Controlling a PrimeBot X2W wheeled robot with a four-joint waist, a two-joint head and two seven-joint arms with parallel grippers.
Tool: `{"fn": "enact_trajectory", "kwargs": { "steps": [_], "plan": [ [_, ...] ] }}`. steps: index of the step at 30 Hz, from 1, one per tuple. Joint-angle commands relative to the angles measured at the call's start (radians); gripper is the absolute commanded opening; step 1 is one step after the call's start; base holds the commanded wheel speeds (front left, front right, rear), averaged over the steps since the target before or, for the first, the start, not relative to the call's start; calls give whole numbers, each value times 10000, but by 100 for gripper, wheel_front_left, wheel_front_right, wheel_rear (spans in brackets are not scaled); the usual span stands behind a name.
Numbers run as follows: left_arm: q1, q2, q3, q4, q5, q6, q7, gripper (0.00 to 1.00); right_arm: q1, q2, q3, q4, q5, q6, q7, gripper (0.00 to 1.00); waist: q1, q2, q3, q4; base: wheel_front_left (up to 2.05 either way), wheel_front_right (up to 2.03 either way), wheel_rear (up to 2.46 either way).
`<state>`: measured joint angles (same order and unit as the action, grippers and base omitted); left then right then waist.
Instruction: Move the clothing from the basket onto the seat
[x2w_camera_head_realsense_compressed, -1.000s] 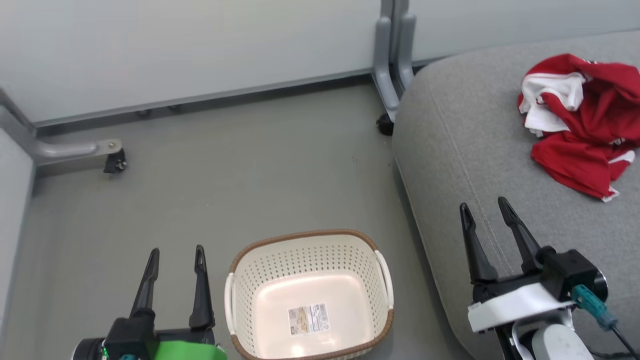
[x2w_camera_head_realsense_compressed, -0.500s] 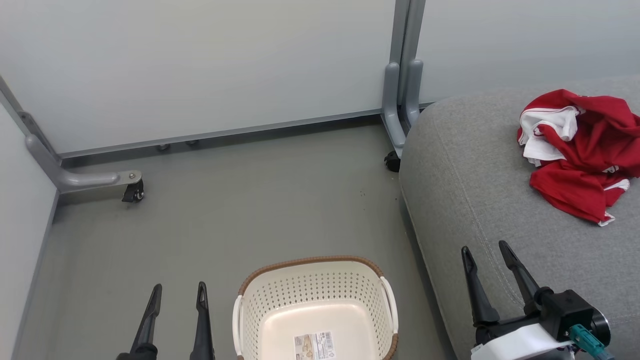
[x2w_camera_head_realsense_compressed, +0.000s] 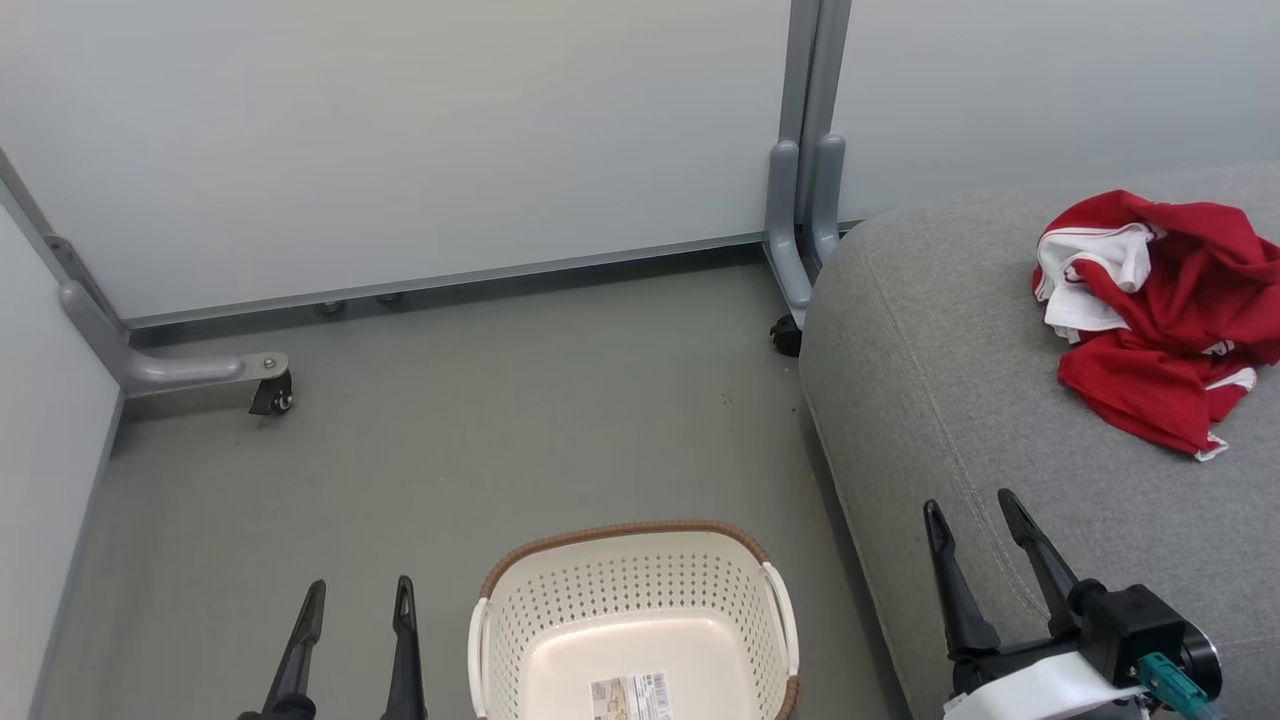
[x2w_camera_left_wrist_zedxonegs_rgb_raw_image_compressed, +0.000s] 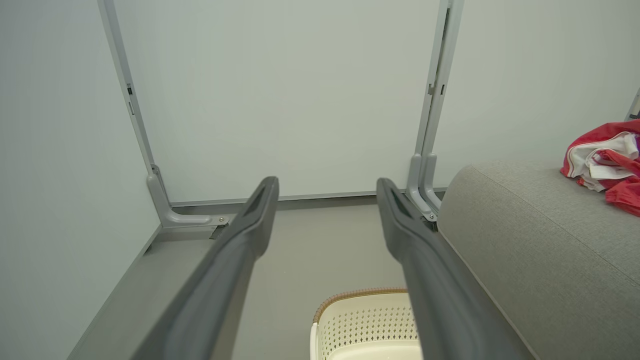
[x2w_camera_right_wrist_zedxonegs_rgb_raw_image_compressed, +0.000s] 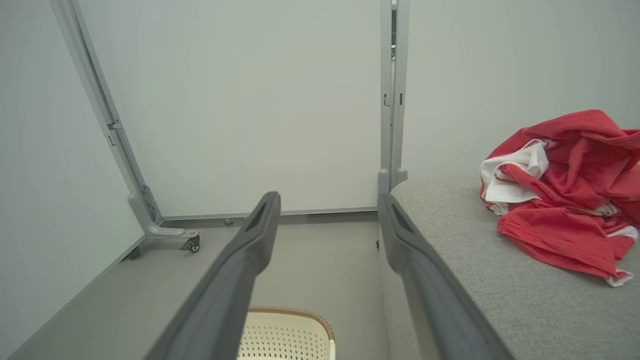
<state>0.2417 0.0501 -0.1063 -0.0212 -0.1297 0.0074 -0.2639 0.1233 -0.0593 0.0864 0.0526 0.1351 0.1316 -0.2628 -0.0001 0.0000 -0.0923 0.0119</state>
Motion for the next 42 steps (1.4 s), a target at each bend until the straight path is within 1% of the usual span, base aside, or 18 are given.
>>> {"fn": "enact_trajectory", "kwargs": {
  "steps": [1,3,4,7,23,42],
  "plan": [
    [161,9,2,41,44,-35,-6,100,125,-12,-25,30,-61,-18,-30,100,1,0,10,27,0,0,0],
    [172,9,52,47,-332,16,-6,100,101,-13,-39,41,-79,-18,-28,100,1,0,17,57,0,0,0],
    [14,-4,37,34,-347,13,0,0,1,2,-37,25,-21,0,0,0,1,0,15,57,0,0,0],
    [24,-8,15,276,-464,6,5,0,46,37,-15,245,69,0,19,0,1,0,21,59,0,0,0],
    [-725,194,236,743,-3688,-266,594,0,-469,-110,-240,574,3321,-2,645,0,1,0,139,36,0,0,0],
    [-1485,326,502,1278,-6746,-571,1220,0,-955,-193,-517,904,6403,-5,1302,0,1,0,279,10,0,0,0]
  ]
}}
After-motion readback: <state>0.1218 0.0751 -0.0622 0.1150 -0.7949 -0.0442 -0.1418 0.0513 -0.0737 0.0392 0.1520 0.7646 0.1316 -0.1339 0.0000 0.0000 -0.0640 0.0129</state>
